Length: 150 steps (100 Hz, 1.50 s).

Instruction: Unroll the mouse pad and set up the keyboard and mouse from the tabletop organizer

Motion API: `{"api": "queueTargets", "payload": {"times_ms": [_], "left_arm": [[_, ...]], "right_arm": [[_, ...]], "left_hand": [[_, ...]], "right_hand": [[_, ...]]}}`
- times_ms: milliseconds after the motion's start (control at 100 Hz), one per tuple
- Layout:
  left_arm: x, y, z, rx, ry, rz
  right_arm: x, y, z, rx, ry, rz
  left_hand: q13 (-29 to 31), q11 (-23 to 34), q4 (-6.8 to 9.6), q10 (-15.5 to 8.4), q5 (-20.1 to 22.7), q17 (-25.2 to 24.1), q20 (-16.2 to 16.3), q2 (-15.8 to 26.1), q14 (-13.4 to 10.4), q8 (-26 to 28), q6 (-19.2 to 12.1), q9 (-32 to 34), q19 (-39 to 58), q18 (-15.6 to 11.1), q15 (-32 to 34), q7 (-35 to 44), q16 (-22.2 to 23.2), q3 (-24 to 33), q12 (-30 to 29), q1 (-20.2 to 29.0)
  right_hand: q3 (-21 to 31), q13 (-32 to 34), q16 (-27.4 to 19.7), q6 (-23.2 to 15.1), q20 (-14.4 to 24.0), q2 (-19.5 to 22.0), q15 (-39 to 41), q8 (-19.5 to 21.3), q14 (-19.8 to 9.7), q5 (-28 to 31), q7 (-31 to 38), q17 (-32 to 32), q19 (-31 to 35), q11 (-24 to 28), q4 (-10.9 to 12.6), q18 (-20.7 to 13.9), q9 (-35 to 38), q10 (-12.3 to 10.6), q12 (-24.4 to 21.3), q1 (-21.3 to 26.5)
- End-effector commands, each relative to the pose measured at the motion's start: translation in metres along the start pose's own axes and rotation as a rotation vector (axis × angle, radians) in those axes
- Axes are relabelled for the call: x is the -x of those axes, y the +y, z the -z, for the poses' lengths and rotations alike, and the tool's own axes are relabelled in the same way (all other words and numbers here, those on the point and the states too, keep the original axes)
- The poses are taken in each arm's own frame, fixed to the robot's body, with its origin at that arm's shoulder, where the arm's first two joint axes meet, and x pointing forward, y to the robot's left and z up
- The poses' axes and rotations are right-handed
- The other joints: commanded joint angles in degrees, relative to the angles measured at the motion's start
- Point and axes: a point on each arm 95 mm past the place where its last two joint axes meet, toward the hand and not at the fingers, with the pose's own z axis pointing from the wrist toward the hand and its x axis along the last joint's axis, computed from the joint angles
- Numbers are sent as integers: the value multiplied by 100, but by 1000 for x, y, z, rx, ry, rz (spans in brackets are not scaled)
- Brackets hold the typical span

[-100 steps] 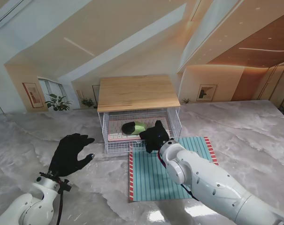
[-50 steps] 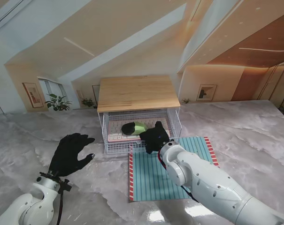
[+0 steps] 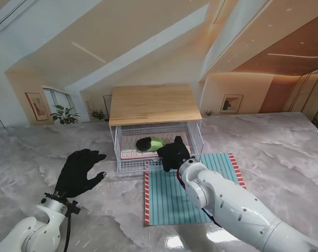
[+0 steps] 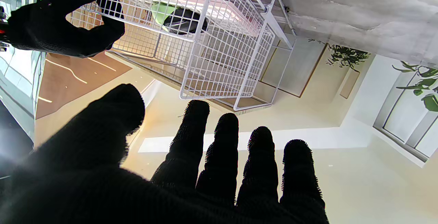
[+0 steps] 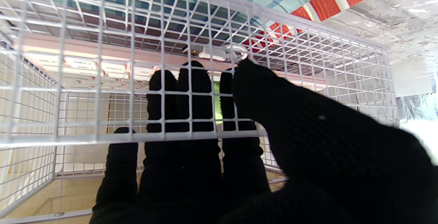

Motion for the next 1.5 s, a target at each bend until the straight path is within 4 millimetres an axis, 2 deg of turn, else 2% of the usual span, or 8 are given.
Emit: {"api": "queueTargets", "payload": {"times_ms": [0,890,950,1070,1200,1290,1360,1490], "left_arm": [[-5,2,0,7,7,12],[-6,0,2,-3,7,16],[-7,0,1,-3,7,16],[-7,0,1,-1,7,18],[-7,1,1,1,5,18],[-8,1,1,1,4,19],[-8,1,1,1,3,19],[-8,1,1,1,1,21]], "right_arm": [[-6,-7,5,-28,10,-2],[-15,-3,14,-35,32,-25],[-15,-4,15,-27,34,-29],[-15,-4,18,-20,39,-47],[-15,-3,23,-4,60,-64],[-15,-2,26,9,73,-70],[-14,0,28,20,78,-73],[-13,4,32,43,77,-85]], "left_hand": [[-161,13,93,-69,-74,-26,-106,60,-51,-27,52,-78,-135,-119,-41,-49,-23,-15,-4,-135],[-170,15,93,-74,-75,-19,-112,60,-54,-28,58,-80,-187,-135,-46,-52,-27,-15,-3,-141],[-171,13,92,-78,-77,-40,-119,61,-58,-29,58,-86,-208,-123,-47,-52,-28,-15,-3,-140],[-169,12,91,-70,-76,-33,-126,59,-62,-28,51,-83,-246,-112,-52,-50,-29,-18,-4,-140],[-167,12,92,-74,-76,-31,-123,58,-66,-27,51,-82,-264,-104,-53,-49,-28,-19,-4,-142],[-168,12,93,-74,-73,-27,-115,58,-66,-27,56,-82,-269,-110,-55,-49,-28,-15,-4,-138],[-170,14,92,-78,-76,-27,-108,56,-64,-27,53,-77,-272,-110,-56,-50,-28,-18,-4,-139],[-167,11,92,-76,-74,-26,-98,60,-66,-27,47,-82,-278,-110,-55,-49,-27,-19,-5,-140]], "right_hand": [[77,417,-71,99,110,118,260,53,-125,194,167,-36,131,1126,45,143,867,106,531,104],[219,620,-171,162,169,-81,437,73,-74,373,188,96,244,1211,105,183,1068,183,586,88],[208,554,-201,140,161,-114,382,50,-102,332,145,57,222,1162,85,174,1021,117,559,21],[84,232,-109,38,114,-380,78,-35,-133,62,-56,-85,122,930,-2,182,663,57,508,-547],[-135,43,-71,-21,120,-195,-333,341,-10,98,-800,-154,33,758,262,254,313,22,553,-1206],[-252,-55,-192,-81,110,-3,-661,539,114,35,-1152,-174,-28,562,447,331,18,19,495,-1444],[-395,-175,-320,-169,111,224,-1020,1058,229,-68,-1615,-175,-79,380,782,406,-349,-3,325,-1634],[-555,-448,-489,-363,82,333,-1440,1211,336,-482,-1790,-205,-189,34,836,543,-1015,-72,101,-1743]]}}
